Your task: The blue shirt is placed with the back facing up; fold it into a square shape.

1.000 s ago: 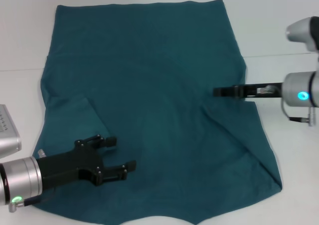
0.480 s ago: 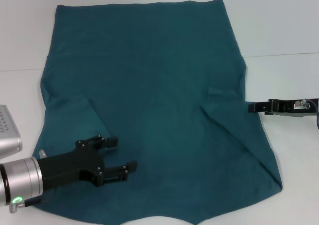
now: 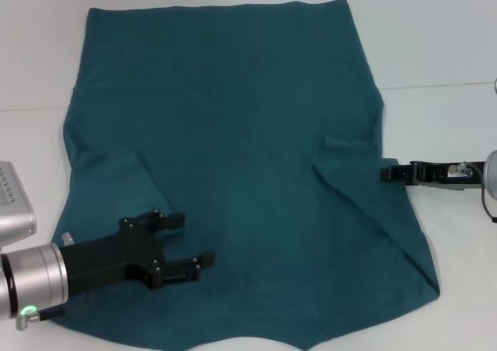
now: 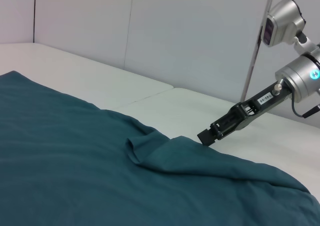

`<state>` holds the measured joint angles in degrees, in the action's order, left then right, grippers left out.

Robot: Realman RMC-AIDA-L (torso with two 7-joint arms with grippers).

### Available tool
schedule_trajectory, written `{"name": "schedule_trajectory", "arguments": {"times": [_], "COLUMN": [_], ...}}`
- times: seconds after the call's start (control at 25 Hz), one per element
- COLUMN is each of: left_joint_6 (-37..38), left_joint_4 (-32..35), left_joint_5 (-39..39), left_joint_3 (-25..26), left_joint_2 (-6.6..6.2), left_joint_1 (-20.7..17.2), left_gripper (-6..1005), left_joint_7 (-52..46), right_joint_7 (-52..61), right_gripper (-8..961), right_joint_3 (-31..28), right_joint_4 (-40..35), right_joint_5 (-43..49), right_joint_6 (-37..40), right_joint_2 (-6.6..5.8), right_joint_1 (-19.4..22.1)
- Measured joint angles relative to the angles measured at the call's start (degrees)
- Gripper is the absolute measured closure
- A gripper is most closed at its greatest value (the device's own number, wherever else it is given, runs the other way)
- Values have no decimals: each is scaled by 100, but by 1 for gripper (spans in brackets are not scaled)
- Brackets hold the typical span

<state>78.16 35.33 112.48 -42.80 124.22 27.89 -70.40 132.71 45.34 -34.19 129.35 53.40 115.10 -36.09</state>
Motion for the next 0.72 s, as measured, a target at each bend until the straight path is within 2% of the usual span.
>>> {"name": "schedule_trajectory", "arguments": {"times": [0.28,0.64,0.72], "left_joint_6": [-3,-3,-3], "left_joint_4": [5,21,19], "left_joint_5": [6,11,11], "left_joint_3": [11,23,26], "left_joint_2": [-12,-12,-12], "left_joint_1": [14,9,8], "left_gripper": [108,109,109], "left_joint_7": [0,0,0], "right_joint_7": [-28,-148,-200], "right_gripper": [495,700,780], "right_joint_3": [32,3,-1], "right_joint_4": [305,154,147], "right_joint_5": [-1,-36,-79], "right_joint_6": [-228,-94,-36], "right_joint_2": [24,85,85], "right_joint_1": [-135,-86,-83]}}
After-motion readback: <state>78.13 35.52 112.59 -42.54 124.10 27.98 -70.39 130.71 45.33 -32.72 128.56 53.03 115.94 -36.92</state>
